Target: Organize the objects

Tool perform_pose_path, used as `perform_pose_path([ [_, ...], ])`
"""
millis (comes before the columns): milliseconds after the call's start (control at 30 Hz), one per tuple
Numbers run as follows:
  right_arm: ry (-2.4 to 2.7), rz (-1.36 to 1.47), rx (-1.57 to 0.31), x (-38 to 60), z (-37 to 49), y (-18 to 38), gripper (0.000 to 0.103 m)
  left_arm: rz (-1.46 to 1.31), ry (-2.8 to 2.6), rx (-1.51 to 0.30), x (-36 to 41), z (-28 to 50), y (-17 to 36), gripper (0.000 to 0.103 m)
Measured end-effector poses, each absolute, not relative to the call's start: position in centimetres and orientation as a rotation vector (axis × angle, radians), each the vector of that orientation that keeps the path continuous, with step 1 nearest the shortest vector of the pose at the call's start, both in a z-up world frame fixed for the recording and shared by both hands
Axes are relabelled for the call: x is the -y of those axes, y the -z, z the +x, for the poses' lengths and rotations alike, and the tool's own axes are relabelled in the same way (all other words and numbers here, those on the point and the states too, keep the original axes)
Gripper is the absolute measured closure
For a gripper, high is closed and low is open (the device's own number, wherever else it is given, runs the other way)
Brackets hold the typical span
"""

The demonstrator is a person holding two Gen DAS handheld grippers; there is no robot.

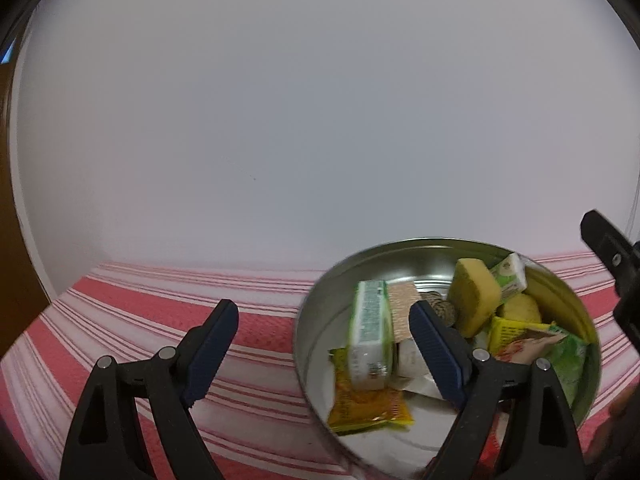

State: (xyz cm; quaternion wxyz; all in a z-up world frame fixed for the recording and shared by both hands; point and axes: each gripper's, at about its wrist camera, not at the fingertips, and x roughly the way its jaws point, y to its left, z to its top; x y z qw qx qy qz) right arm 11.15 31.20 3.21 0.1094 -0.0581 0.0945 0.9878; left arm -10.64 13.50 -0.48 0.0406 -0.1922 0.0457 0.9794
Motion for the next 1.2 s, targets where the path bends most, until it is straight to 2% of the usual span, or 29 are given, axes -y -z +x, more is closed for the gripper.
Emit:
perform_pose_path([
  [333,-2.864,-0.067,-0.146,-29.8,13.1,-2.9,0.000,-0.554,-3.026,-0.102,-11.6,-9.2,0.6,0.014],
  [600,-2.827,-0.023,-0.113,-28.1,15.6,-3.8,0.000,-0.514,-3.014,-0.135,-11.1,-7.6,0.1,0.014],
  [767,-2.807,-0.031,-0.092,-26.2,17.0,-3.8,0.000,-0.488,-3.004,-0.142,-11.0,-6.7,0.0,0.010],
  [1200,-2.796,0.012,-0.073,-24.8,16.6,-3.8,0.000,-0.469,-2.986,-0.078,-9.9,-5.0,-0.1,0.007],
])
